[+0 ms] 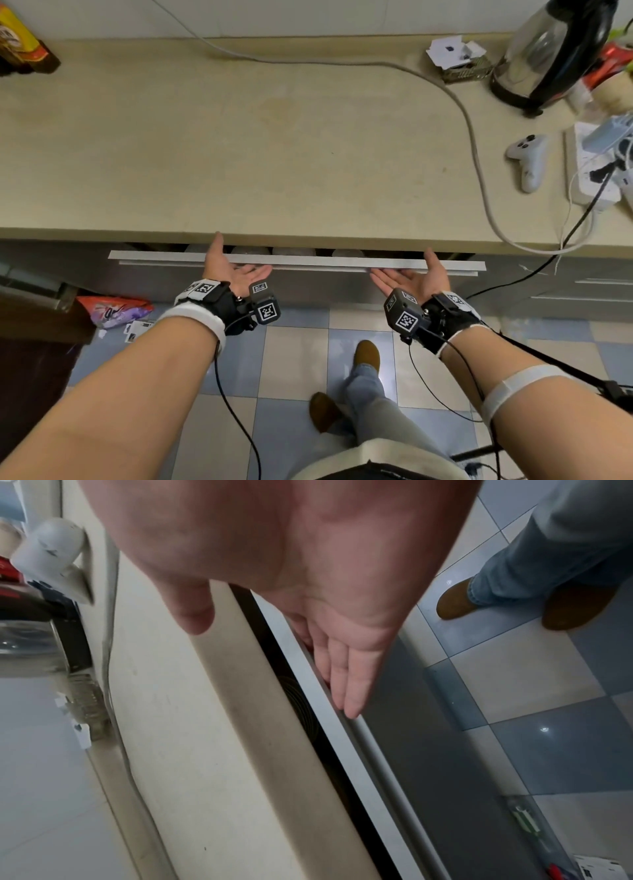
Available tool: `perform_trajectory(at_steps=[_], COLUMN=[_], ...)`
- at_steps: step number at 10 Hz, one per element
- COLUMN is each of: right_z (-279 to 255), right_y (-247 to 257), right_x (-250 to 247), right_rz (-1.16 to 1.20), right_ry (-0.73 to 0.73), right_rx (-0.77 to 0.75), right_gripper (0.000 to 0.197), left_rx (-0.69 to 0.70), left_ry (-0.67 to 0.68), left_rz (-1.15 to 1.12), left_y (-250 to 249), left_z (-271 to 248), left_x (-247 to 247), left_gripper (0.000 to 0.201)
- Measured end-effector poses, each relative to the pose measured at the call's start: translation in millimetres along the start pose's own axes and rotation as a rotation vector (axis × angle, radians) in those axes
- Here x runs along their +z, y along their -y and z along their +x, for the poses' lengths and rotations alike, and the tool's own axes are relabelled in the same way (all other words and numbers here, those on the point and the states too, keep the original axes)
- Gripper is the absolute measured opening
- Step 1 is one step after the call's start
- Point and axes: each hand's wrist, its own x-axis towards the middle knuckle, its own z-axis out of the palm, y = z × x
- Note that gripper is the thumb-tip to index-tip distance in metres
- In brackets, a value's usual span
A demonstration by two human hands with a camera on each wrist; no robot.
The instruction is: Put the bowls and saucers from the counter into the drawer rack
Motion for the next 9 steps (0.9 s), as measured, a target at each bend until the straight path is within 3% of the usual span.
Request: perform_trajectory(at_steps=[2, 3, 5, 6, 7, 8, 9], right_z=[15.6, 25.2, 40.8, 39.5, 36.5, 26.7, 14.7], right_y=[6.9, 10.8, 16.9, 13.5, 11.9, 14.5, 4.9], right_x=[8.4, 11.9, 24.0, 23.3, 25.4, 49.0, 45.1], right_rz=[-0.111, -0.177, -0.233, -0.253, -0.223, -0.345, -0.638], right_ry=[-0.019, -0.023, -0.024, -0.026, -0.041, -0.072, -0.14], right_rx=[-0.031, -0.065, -0.12, -0.136, -0.14, -0.141, -0.013], right_gripper=[0.123, 0.125, 0.078, 0.067, 0.073, 0.073, 0.057], left_rx=[0.04, 0.038, 0.044, 0.023, 0.027, 0.071, 0.019], left_ry=[-0.026, -0.045, -0.04, -0.01, -0.009, -0.001, -0.087], left_rz=[0.301, 0.362, 0.329, 0.291, 0.27, 0.306, 0.469], left_y=[-6.3, -9.5, -21.0, -18.5, -14.6, -26.8, -10.5], left_z=[1.5, 9.0, 29.3, 30.4, 27.9, 17.4, 23.0], left_x=[27.7, 32.0, 31.2, 25.7, 27.6, 37.7, 27.9], left_gripper=[0.101, 0.096, 0.08, 0.076, 0.077, 0.081, 0.088])
